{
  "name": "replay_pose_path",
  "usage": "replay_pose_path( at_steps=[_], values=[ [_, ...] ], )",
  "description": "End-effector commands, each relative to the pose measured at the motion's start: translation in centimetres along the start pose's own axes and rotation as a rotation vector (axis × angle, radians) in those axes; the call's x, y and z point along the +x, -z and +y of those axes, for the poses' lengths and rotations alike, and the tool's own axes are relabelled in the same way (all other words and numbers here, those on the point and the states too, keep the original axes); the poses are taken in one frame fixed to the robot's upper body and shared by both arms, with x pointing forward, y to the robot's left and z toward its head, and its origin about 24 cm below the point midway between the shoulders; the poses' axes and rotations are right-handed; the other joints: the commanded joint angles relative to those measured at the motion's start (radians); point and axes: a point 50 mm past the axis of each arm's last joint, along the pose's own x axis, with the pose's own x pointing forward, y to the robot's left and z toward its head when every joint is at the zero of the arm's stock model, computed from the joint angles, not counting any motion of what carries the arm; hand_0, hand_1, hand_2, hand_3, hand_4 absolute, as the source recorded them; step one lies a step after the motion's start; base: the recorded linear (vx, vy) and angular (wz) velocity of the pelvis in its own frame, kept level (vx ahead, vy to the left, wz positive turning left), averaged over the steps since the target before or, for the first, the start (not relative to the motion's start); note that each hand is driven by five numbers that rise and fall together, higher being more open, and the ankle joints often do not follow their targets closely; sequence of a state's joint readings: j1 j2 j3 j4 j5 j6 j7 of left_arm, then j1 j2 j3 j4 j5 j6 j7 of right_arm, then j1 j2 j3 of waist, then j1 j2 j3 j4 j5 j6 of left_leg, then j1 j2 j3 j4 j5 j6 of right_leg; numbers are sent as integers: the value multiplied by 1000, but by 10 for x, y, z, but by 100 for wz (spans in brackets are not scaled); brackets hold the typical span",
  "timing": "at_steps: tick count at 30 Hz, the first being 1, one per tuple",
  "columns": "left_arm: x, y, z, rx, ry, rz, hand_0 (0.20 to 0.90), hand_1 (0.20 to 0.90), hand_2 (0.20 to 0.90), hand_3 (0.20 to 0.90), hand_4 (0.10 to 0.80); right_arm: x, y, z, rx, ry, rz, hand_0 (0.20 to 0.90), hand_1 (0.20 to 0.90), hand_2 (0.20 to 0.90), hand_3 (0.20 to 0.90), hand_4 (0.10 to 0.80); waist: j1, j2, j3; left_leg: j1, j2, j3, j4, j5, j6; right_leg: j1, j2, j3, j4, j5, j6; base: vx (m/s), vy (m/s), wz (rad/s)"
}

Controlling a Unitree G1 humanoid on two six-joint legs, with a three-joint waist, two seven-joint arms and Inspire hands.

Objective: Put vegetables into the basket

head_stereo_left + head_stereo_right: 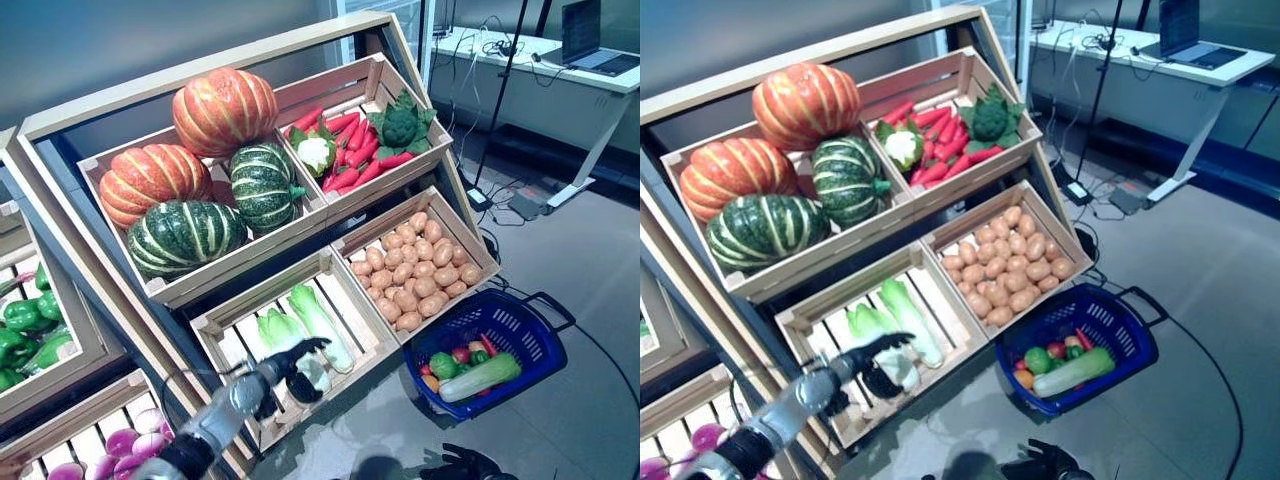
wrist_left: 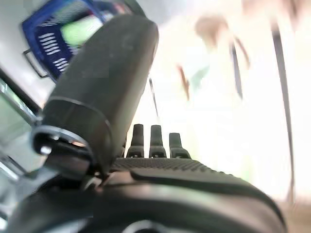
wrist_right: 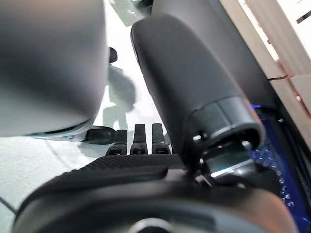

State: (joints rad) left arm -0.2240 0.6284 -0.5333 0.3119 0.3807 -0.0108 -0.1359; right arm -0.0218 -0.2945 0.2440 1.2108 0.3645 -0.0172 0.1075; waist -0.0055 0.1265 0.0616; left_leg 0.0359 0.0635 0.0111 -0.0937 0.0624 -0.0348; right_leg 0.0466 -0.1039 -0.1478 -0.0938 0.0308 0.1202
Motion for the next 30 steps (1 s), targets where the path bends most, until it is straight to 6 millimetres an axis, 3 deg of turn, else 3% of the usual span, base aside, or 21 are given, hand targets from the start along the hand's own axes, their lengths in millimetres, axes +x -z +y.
replay_pose_path(
  at_steps=[1,4,8,14,20,22,27,30],
  values=[
    [-8,-8,92,341,-281,-35,900,900,900,900,800,3,-19,7,70,-4,-102,900,900,900,900,800,26,-82,9,-3,-31,-26,6,-70,3,7,-50,6,7,1,11,26,-25,14],
    [-20,3,109,546,-315,19,900,900,900,900,800,1,-12,1,68,4,-92,900,900,900,900,800,22,-81,7,-4,-30,-29,6,-68,1,6,-50,7,7,1,12,45,-23,4],
    [-28,19,119,696,-318,89,900,900,900,900,800,-1,-8,-4,51,5,-86,900,900,900,900,800,12,-81,13,-5,-27,-23,6,-65,-1,0,-49,8,7,6,13,50,-6,2],
    [-22,33,124,910,-297,148,900,900,900,900,800,-3,-15,-13,22,10,-107,900,900,900,900,800,-12,-72,36,-21,-31,-25,6,-58,-4,-20,-41,16,7,10,6,6,0,0],
    [-16,37,149,1017,-497,189,900,900,900,900,800,-4,-58,-23,-5,8,-231,900,900,900,900,800,-38,-59,123,-73,-27,-23,6,-34,-11,-83,-30,31,37,7,-13,-89,22,9],
    [-17,29,173,1057,-630,165,900,900,900,900,800,-6,-87,-24,0,-12,-329,900,900,900,900,800,-43,-62,182,-119,-25,-17,6,-19,-12,-136,-20,35,58,8,-23,-228,-31,1],
    [-16,8,211,1131,-862,134,900,900,900,900,800,-15,-151,-12,21,-54,-530,900,900,900,900,800,-47,-85,304,-256,-21,-19,75,15,-18,-287,-5,33,178,-1,-43,-246,-41,-4],
    [-19,3,227,1146,-967,156,900,900,900,900,800,-22,-174,-5,27,-77,-609,900,900,900,900,800,-54,-101,352,-344,-18,-21,151,16,-26,-356,-5,33,239,-13,-49,-159,-19,-10]
  ],
)
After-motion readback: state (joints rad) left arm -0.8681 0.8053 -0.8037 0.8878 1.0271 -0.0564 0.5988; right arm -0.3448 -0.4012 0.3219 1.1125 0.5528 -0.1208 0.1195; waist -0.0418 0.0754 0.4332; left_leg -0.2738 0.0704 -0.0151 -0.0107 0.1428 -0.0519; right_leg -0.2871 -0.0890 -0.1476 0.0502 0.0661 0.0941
